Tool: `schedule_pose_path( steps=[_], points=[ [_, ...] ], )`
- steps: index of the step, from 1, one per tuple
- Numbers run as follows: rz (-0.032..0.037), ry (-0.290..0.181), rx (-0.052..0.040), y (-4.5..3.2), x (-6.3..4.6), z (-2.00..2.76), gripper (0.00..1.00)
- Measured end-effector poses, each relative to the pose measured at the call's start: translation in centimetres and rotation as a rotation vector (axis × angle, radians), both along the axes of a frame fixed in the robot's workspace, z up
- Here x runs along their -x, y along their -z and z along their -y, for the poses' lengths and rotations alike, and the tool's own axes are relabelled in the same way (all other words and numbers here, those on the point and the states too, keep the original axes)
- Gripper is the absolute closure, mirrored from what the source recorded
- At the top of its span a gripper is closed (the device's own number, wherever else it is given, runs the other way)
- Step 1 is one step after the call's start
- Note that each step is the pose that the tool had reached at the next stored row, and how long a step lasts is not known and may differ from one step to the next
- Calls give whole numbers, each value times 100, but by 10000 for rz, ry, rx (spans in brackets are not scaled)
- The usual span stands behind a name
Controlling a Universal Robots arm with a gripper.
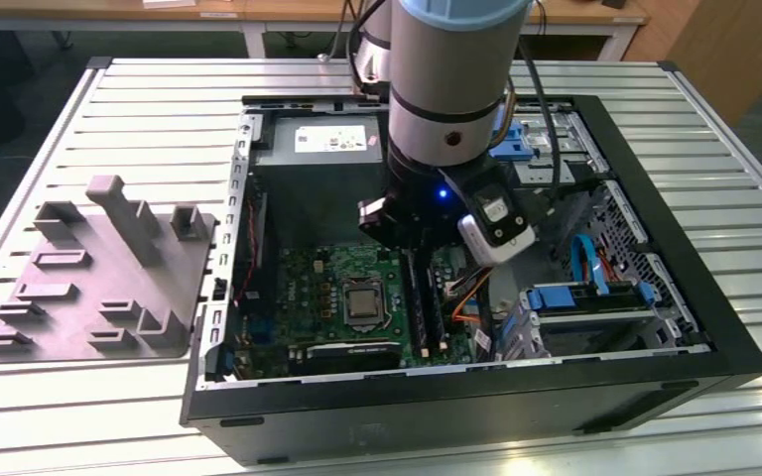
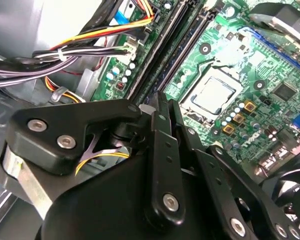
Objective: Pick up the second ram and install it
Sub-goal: 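Insert the second ram into the second slot, then press down the second ram until it locks into place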
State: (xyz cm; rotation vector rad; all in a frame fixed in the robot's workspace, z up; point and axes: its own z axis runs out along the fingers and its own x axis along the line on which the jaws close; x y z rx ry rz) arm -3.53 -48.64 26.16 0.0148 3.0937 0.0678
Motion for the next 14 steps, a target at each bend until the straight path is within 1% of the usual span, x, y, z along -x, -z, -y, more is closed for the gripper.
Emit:
schedule_pose_path(
  steps=[14],
  points=[
    [-1, 0, 3, -40, 0, 0, 81]
  ],
)
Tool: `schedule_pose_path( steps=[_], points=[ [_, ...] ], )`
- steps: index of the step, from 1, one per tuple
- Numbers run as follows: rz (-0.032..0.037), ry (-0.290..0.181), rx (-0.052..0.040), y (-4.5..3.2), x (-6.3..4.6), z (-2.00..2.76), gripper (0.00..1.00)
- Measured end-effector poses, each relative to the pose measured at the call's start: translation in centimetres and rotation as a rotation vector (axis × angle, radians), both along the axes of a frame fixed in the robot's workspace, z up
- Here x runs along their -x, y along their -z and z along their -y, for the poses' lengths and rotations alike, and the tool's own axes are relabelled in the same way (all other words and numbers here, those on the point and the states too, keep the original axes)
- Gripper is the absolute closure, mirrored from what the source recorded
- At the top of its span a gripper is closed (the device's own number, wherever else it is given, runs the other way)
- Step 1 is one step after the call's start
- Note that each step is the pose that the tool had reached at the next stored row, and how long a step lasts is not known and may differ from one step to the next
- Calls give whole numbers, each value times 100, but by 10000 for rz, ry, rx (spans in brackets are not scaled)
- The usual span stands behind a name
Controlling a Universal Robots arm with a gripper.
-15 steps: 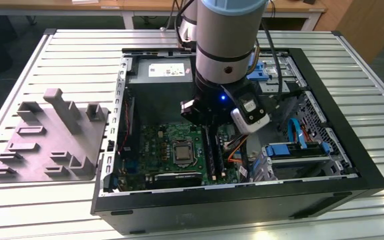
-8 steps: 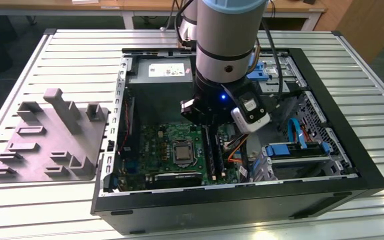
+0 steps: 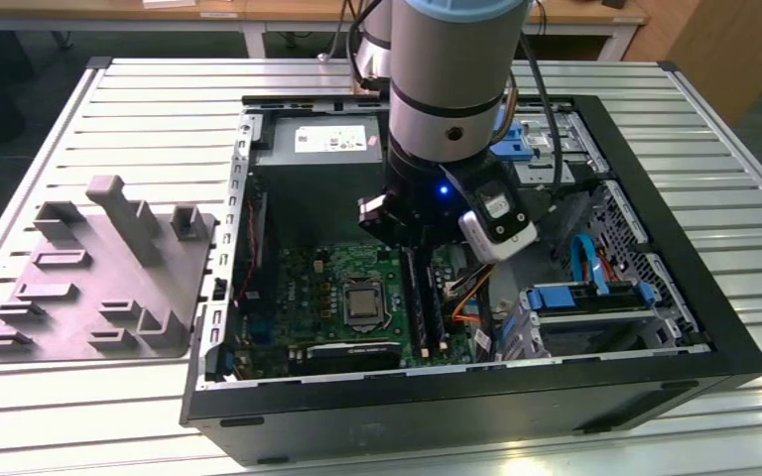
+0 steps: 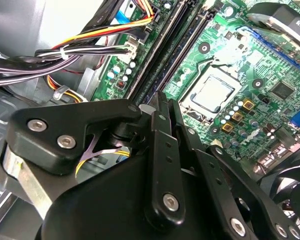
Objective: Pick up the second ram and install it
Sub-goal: 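Press down the second ram until it locks into place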
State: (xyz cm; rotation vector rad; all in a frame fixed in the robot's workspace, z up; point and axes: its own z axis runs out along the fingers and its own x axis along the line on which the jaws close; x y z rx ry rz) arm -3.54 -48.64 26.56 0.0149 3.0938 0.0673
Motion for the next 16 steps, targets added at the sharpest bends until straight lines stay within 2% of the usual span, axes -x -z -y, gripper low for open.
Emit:
schedule_pose_path(
  steps=[6, 7, 8, 16],
  points=[
    [0, 0, 0, -8, 0, 0, 81],
    [0, 0, 0, -9, 0, 0, 83],
    [0, 1, 0, -11, 0, 0, 89],
    [0, 0, 1, -20, 0, -2, 90]
  ],
)
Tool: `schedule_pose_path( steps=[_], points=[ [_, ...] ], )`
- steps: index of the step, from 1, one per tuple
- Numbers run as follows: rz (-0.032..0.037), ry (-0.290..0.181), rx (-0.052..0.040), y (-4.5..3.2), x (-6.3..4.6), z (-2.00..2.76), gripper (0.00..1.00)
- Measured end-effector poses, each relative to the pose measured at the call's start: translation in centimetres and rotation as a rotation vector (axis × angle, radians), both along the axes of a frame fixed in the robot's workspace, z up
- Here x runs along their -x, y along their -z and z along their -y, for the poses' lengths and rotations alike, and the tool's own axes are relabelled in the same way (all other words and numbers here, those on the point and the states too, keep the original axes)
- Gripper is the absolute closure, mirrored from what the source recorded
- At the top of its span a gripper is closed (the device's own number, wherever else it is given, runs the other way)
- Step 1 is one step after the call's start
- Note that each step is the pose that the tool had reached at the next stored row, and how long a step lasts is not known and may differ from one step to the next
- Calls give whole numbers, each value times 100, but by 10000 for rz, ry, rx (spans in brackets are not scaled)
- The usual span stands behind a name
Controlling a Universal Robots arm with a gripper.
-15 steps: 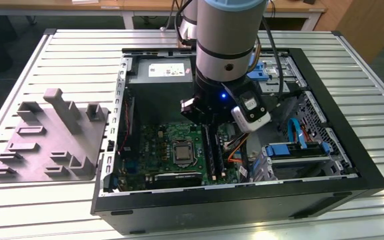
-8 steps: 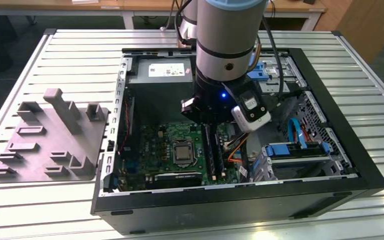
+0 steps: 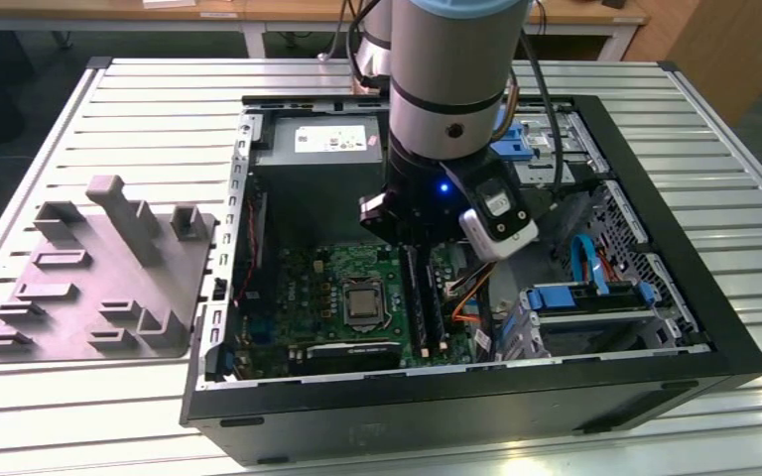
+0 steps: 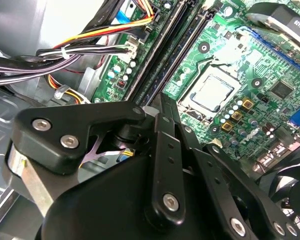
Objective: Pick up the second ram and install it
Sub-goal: 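Press down the second ram until it locks into place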
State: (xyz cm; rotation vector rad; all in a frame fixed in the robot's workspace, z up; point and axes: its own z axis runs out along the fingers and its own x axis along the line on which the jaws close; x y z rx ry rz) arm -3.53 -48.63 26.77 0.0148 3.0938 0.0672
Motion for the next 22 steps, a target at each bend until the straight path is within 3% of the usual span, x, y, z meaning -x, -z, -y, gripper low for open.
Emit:
schedule_pose_path(
  steps=[8, 14, 22],
  points=[
    [0, 0, -5, 36, 0, -67, 90],
    [-1, 2, -15, 37, 1, -78, 90],
    [0, 1, -74, 51, 0, -159, 90]
  ],
)
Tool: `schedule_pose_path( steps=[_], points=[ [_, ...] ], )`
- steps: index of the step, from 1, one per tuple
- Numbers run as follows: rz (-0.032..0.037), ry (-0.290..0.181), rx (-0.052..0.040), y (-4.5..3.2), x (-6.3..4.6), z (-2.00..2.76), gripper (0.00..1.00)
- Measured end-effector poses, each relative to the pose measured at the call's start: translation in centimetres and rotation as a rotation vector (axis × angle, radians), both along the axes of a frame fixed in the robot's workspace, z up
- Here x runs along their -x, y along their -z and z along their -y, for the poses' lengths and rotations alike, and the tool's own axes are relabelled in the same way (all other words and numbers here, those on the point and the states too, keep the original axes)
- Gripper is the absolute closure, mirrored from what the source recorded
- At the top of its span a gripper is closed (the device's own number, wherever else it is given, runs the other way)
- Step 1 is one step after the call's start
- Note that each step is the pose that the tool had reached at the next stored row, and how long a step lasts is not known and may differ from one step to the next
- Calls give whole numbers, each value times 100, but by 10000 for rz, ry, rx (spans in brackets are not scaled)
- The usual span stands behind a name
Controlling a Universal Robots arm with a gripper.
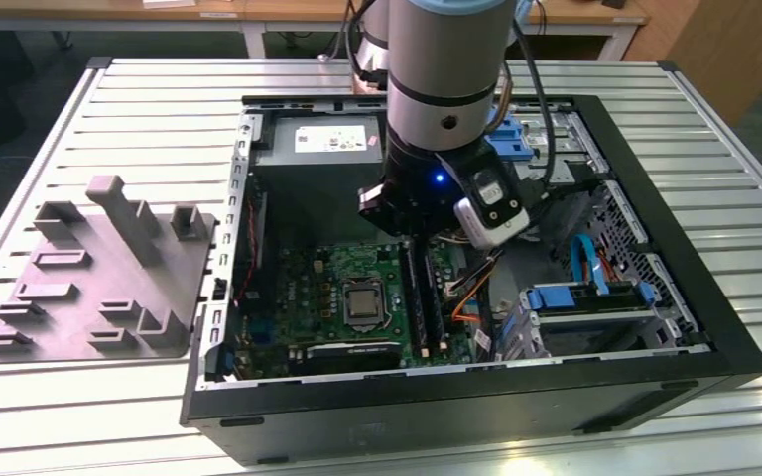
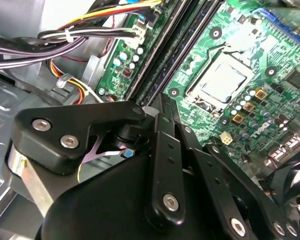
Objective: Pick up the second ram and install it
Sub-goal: 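Press down the second ram until it locks into place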
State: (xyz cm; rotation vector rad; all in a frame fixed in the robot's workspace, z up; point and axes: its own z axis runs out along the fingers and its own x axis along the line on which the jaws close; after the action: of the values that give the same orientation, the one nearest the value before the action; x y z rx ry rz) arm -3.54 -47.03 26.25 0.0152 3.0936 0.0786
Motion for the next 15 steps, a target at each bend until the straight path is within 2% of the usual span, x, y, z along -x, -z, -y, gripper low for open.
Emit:
schedule_pose_path(
  steps=[4, 10, 15],
  points=[
    [1, -5, -2, 18, -11, -30, 90],
    [0, -22, 1, 75, -29, -46, 90],
    [0, -23, -8, 107, -29, -119, 90]
  ],
)
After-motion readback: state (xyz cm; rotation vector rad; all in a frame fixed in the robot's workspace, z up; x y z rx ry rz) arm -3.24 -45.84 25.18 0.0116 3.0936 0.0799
